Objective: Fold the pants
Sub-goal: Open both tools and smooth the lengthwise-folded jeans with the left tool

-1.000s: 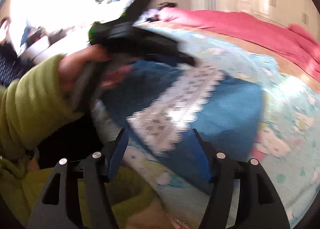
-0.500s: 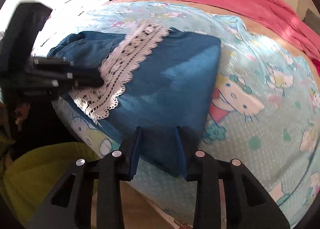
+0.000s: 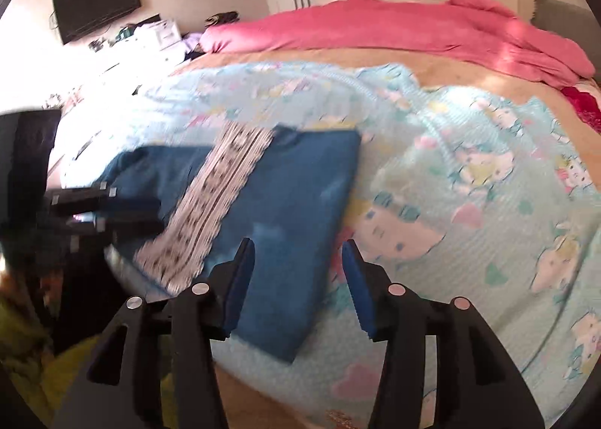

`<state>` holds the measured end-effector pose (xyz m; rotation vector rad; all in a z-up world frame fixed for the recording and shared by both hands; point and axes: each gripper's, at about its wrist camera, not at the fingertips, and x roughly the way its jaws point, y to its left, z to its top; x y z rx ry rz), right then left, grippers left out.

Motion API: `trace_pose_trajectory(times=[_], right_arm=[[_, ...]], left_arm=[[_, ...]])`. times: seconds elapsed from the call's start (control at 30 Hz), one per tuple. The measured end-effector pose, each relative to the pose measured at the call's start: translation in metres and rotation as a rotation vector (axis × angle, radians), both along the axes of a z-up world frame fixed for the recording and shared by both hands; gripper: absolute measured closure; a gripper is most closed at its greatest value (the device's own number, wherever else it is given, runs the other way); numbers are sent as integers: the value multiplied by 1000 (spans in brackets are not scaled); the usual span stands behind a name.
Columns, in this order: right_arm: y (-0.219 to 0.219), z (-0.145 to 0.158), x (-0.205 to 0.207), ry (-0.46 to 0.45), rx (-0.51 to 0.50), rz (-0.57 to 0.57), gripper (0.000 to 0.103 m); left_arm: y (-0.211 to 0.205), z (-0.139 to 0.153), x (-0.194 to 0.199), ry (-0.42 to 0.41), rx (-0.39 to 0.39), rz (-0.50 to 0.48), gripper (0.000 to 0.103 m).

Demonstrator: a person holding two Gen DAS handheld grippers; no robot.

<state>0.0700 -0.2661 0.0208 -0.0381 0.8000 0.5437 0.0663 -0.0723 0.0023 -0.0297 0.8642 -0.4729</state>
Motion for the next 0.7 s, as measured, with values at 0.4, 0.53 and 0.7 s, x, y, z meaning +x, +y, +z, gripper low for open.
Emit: trace_pose_trajectory(times=[0.4, 0.53, 0.7], right_arm=[[71, -8, 76, 20, -157, 63, 53], [88, -29, 114, 73, -226, 31, 53], [89, -53, 151, 140, -182, 5, 53]], left_arm=[[-7, -42, 11, 88, 75, -1, 73], [-6, -41, 11, 88, 71, 0, 73], [-6, -41, 7, 85, 66, -2, 73]])
